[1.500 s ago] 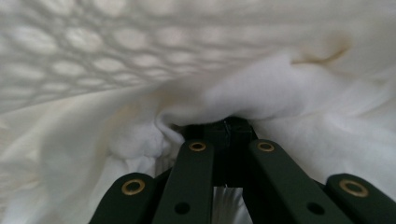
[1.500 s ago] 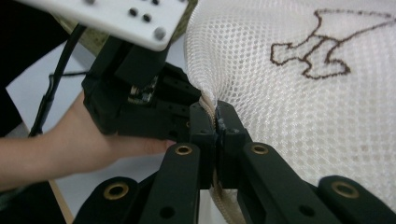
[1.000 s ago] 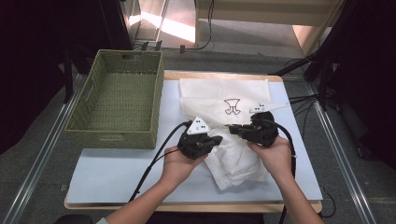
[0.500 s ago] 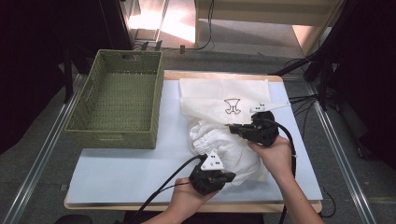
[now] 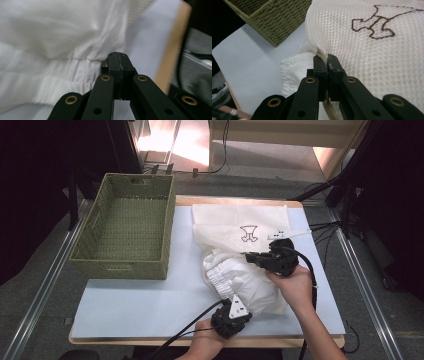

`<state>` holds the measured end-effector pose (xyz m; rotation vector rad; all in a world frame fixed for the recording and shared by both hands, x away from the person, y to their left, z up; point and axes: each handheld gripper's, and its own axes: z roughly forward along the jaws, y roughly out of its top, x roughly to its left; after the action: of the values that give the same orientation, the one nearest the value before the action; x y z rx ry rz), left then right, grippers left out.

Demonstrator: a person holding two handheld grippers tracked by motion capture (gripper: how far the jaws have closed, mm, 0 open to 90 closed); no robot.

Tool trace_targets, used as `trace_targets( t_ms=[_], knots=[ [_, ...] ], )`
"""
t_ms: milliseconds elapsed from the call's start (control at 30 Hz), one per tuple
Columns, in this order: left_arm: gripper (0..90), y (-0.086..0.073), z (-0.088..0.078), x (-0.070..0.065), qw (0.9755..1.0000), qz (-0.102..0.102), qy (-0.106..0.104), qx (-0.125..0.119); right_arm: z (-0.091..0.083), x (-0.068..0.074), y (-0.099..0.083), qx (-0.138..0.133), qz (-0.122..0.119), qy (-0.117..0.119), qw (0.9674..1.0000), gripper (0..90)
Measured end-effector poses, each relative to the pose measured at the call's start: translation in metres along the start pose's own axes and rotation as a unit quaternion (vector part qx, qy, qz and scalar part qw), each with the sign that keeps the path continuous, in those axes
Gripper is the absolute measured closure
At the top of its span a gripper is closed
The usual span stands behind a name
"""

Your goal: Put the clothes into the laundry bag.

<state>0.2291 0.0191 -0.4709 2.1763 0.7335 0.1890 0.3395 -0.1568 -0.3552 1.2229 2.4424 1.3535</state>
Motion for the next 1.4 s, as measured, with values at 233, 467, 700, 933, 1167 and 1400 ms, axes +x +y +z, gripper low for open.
trace_targets(
  t_ms=[233,467,700,933,1167,1400],
  knots=[
    [90.0,0.011,0.001,0.034,0.9982,-0.011,0.056,-0.02,0.0,0.001,0.0,0.0,0.0,0.0,1.0,88.6],
    [90.0,0.035,0.003,0.05,0.9964,-0.003,0.076,-0.037,0.001,0.002,0.0,0.003,-0.003,0.003,1.0,88.7],
    [90.0,0.048,0.008,0.07,0.994,-0.026,0.085,-0.065,0.002,0.004,-0.001,0.008,-0.006,0.0,1.0,88.7],
    [90.0,0.058,0.006,0.08,0.9924,-0.034,0.083,-0.084,0.001,0.007,-0.002,0.006,-0.012,0.005,0.9999,88.7],
    [90.0,0.067,0.004,0.083,0.9907,-0.039,0.074,-0.107,0.001,0.011,-0.001,-0.002,-0.013,0.016,0.9998,88.7],
    [90.0,0.076,0.003,0.091,0.9879,-0.065,0.068,-0.124,0.0,0.013,-0.002,-0.001,-0.022,0.019,0.9996,88.7]
  ],
)
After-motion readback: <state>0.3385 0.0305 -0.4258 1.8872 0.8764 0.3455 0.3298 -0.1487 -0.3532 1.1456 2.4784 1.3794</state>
